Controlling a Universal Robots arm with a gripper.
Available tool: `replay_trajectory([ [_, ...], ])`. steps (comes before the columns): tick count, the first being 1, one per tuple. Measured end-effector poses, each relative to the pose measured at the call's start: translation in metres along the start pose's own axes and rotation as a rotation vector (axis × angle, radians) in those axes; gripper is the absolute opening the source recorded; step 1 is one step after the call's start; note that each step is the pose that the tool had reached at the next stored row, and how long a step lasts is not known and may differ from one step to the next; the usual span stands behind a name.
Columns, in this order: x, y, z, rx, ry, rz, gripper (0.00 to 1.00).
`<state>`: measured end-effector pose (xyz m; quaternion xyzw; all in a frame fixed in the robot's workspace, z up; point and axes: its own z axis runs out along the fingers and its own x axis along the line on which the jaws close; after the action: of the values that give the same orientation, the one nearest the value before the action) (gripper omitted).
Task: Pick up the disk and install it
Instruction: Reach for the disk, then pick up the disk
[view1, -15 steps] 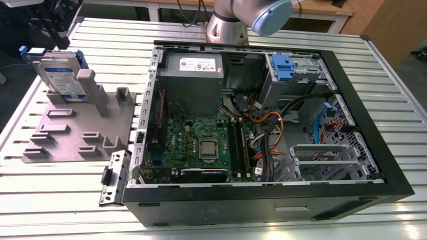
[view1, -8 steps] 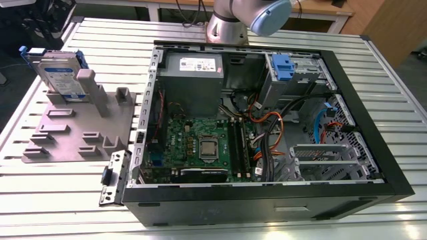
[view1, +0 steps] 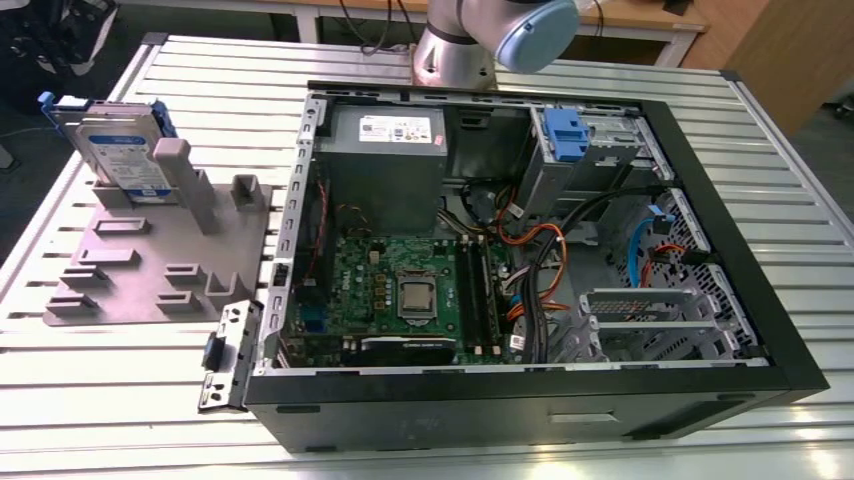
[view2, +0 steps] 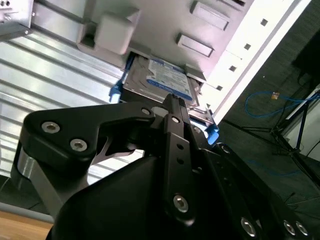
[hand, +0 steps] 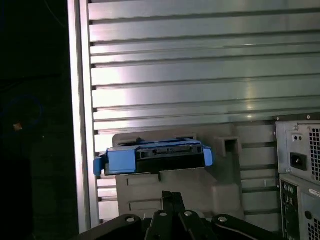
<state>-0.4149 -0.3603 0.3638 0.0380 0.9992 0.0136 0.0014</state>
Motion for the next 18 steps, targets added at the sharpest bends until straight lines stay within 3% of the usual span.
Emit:
replay_trajectory([
  [6, 0.0205, 0.0066, 0.0046, 0.0, 0.0001, 0.0, 0.11],
  [9, 0.0272, 0.0101, 0.0072, -0.0001, -0.0001, 0.0, 0.11],
  [18, 0.0283, 0.0114, 0.0093, 0.0001, 0.001, 0.0, 0.11],
])
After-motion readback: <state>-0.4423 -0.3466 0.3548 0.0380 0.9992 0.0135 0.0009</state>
